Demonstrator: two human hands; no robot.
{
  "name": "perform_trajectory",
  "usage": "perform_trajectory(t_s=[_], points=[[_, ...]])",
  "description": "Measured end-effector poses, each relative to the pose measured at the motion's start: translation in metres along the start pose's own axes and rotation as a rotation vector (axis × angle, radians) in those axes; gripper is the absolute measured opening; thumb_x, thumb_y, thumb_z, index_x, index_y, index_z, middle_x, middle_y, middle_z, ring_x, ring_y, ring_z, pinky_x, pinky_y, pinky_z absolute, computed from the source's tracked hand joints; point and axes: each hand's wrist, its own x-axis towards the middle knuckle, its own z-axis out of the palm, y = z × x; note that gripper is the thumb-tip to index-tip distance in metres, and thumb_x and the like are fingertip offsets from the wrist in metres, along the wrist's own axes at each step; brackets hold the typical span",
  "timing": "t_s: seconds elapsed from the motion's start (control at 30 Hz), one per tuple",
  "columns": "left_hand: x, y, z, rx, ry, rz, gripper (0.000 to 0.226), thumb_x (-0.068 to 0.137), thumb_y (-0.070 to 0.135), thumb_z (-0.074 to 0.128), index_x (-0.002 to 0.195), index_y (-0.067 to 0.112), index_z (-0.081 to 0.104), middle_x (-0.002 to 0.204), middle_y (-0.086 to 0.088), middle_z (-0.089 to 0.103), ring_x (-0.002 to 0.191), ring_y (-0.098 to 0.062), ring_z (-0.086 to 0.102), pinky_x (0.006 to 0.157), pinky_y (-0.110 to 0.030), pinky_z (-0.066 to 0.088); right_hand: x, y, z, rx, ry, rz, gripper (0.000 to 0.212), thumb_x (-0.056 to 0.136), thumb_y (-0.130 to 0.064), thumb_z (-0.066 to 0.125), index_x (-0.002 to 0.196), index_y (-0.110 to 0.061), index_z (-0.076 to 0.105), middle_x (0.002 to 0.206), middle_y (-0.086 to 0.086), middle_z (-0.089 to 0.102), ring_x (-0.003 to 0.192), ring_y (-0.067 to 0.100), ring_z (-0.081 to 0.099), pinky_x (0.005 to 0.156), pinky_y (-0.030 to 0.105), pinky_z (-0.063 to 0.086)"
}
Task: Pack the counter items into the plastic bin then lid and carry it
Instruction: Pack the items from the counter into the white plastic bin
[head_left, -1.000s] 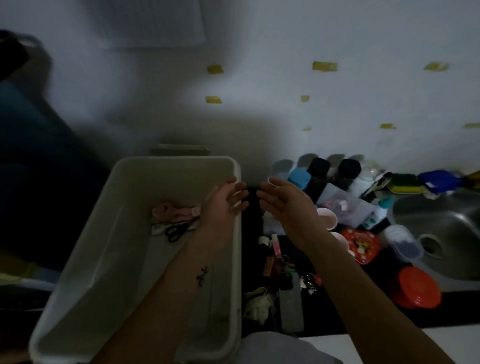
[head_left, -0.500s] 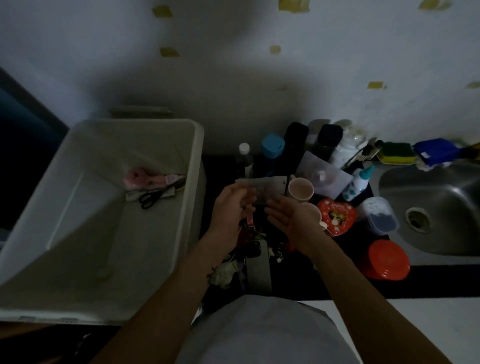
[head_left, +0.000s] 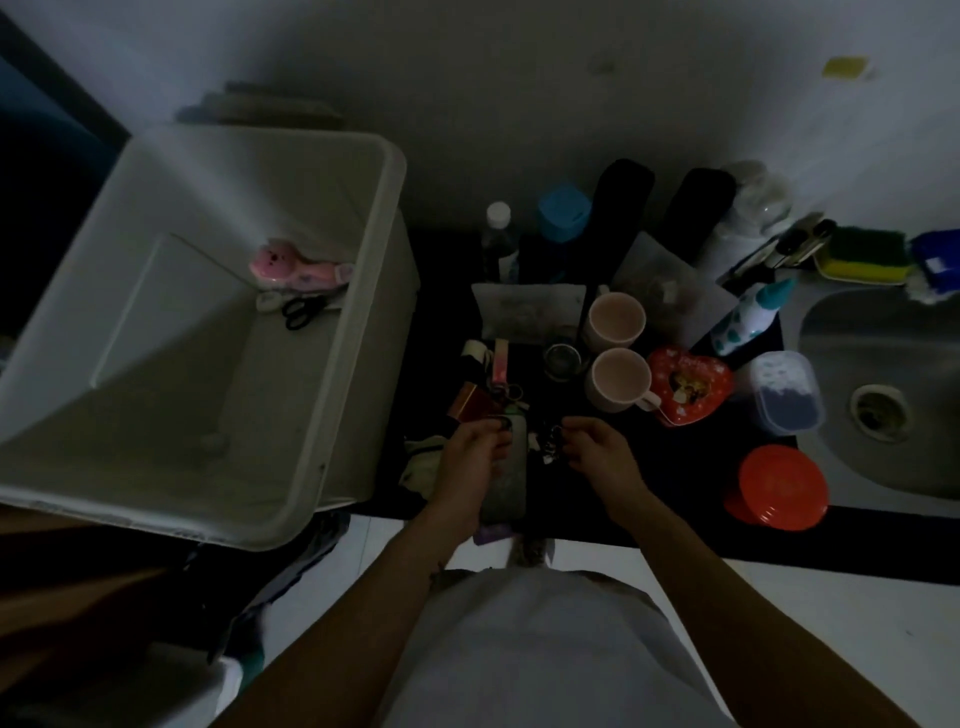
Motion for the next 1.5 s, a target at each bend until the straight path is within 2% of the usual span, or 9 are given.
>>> perform_trajectory(t_s=[0.13, 0.33, 0.47, 0.6, 0.87, 1.0, 1.2, 1.3, 1.5], points=[[-0.013, -0.013, 0.011, 0.066, -0.036, -0.1, 0.02, 0.097, 0.023, 0.048, 0.095, 0.034, 0.064, 0.111, 0.001, 0.067, 0.103, -0.02, 0.062, 0.062, -0.03, 0.05, 0.001, 0.016, -0.001, -0.186, -0.091, -0.095, 0.033, 0.095, -0.001, 0.049, 0.121, -0.014, 0.063, 0.121, 0.005, 0.063, 0.109, 0.02, 0.061, 0.096, 0.032, 0.05], [-0.018, -0.024, 0.016, 0.099, -0.037, -0.107, 0.024, 0.096, 0.019, 0.047, 0.091, 0.032, 0.066, 0.098, 0.006, 0.068, 0.091, -0.011, 0.061, 0.078, -0.04, 0.053, 0.012, 0.029, 0.003, -0.726, -0.106, -0.49, 0.039, 0.086, -0.002, 0.06, 0.124, -0.011, 0.06, 0.125, 0.006, 0.054, 0.112, 0.019, 0.055, 0.097, 0.027, 0.045], [-0.017, -0.032, 0.016, 0.056, -0.032, -0.076, 0.02, 0.096, 0.016, 0.049, 0.099, 0.028, 0.065, 0.102, 0.003, 0.067, 0.088, -0.008, 0.061, 0.066, -0.029, 0.052, 0.017, 0.044, 0.005, -1.123, -0.064, -0.574, 0.051, 0.084, -0.015, 0.064, 0.134, -0.018, 0.053, 0.137, 0.008, 0.044, 0.117, 0.028, 0.046, 0.087, 0.037, 0.052], [-0.012, -0.041, 0.014, 0.043, -0.013, -0.125, 0.025, 0.091, 0.022, 0.057, 0.115, 0.031, 0.06, 0.114, 0.004, 0.065, 0.096, -0.008, 0.059, 0.06, -0.028, 0.051, 0.016, 0.052, 0.008, -1.282, 0.024, -0.588, 0.048, 0.082, -0.016, 0.065, 0.13, -0.017, 0.055, 0.13, 0.014, 0.044, 0.107, 0.033, 0.049, 0.076, 0.038, 0.052], [0.005, -0.059, 0.009, 0.022, -0.025, -0.151, 0.045, 0.088, 0.03, 0.065, 0.13, 0.035, 0.051, 0.124, 0.004, 0.058, 0.097, -0.008, 0.054, 0.058, -0.027, 0.052, 0.014, 0.048, 0.009, -1.289, 0.066, -0.617, 0.026, 0.089, -0.012, 0.059, 0.115, -0.009, 0.056, 0.128, 0.015, 0.043, 0.111, 0.032, 0.049, 0.07, 0.037, 0.053], [0.013, -0.071, 0.012, -0.035, -0.025, -0.082, 0.039, 0.085, 0.026, 0.07, 0.122, 0.03, 0.059, 0.126, 0.001, 0.059, 0.109, -0.018, 0.059, 0.055, -0.026, 0.056, 0.011, 0.052, 0.005, -1.172, 0.119, -0.608, 0.024, 0.089, -0.016, 0.06, 0.111, -0.008, 0.057, 0.128, 0.013, 0.045, 0.106, 0.029, 0.052, 0.067, 0.033, 0.05], [0.024, -0.074, 0.021, -0.104, -0.083, 0.061, 0.013, 0.082, 0.015, 0.07, 0.089, 0.025, 0.074, 0.11, -0.011, 0.071, 0.108, -0.03, 0.066, 0.099, -0.052, 0.05, -0.003, 0.051, -0.009, -0.849, 0.154, -0.603, 0.013, 0.091, -0.014, 0.058, 0.102, -0.011, 0.052, 0.11, 0.006, 0.045, 0.09, 0.017, 0.049, 0.071, 0.024, 0.043], [0.024, -0.072, 0.026, -0.032, -0.113, 0.115, 0.017, 0.091, 0.009, 0.062, 0.102, 0.021, 0.07, 0.112, -0.008, 0.07, 0.109, -0.025, 0.065, 0.1, -0.045, 0.051, -0.008, 0.044, -0.016, -0.675, 0.154, -0.558, 0.012, 0.091, -0.013, 0.059, 0.098, -0.013, 0.049, 0.106, 0.0, 0.041, 0.078, 0.005, 0.045, 0.068, 0.015, 0.039], [0.023, -0.069, 0.034, 0.063, -0.152, 0.174, 0.029, 0.095, 0.004, 0.053, 0.111, 0.025, 0.065, 0.118, -0.004, 0.066, 0.108, -0.015, 0.064, 0.089, -0.03, 0.054, -0.012, 0.033, -0.02, -0.44, 0.196, -0.51, 0.01, 0.089, -0.011, 0.06, 0.093, -0.011, 0.05, 0.1, 0.001, 0.046, 0.083, 0.0, 0.049, 0.069, 0.014, 0.042]])
